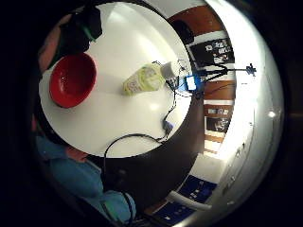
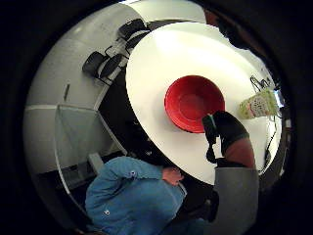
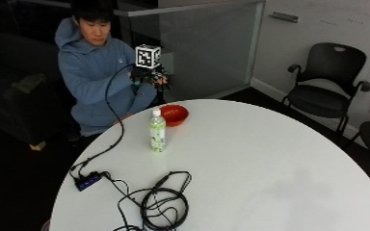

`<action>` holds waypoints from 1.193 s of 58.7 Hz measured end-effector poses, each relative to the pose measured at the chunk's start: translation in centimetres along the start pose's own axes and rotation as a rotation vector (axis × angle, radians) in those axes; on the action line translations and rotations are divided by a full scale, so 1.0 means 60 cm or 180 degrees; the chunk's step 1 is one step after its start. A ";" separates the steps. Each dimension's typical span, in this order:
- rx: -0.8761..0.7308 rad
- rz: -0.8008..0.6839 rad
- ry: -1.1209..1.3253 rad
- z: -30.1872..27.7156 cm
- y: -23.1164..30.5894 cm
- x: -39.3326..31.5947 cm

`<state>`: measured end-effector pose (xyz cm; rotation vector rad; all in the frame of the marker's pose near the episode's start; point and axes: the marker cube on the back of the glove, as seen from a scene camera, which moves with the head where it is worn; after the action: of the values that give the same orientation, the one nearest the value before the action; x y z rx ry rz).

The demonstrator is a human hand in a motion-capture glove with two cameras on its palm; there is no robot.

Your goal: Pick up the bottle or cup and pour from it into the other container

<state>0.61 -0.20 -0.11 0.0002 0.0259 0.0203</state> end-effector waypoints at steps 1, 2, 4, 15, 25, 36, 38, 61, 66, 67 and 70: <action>-0.0003 -0.0001 0.0012 0.000 0.000 0.000; -0.0007 -0.0004 0.0031 0.000 0.001 0.000; -0.0010 -0.0020 0.0066 0.000 0.002 -0.001; -0.0012 -0.0353 0.0166 -0.004 0.015 0.003; 0.0064 0.0037 0.0103 -0.008 0.011 0.011; 0.0061 0.0006 0.0087 -0.014 0.025 0.034; 0.0040 -0.0012 0.0077 -0.014 0.029 0.039; 0.0176 0.0091 0.0032 -0.023 0.084 0.151; 0.0169 0.0153 0.0023 -0.019 0.097 0.172; 0.0169 0.0164 0.0012 -0.019 0.099 0.177; 0.0163 0.0200 -0.0053 -0.017 0.105 0.191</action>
<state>11.91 6.35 -1.46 0.0524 0.0096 0.0824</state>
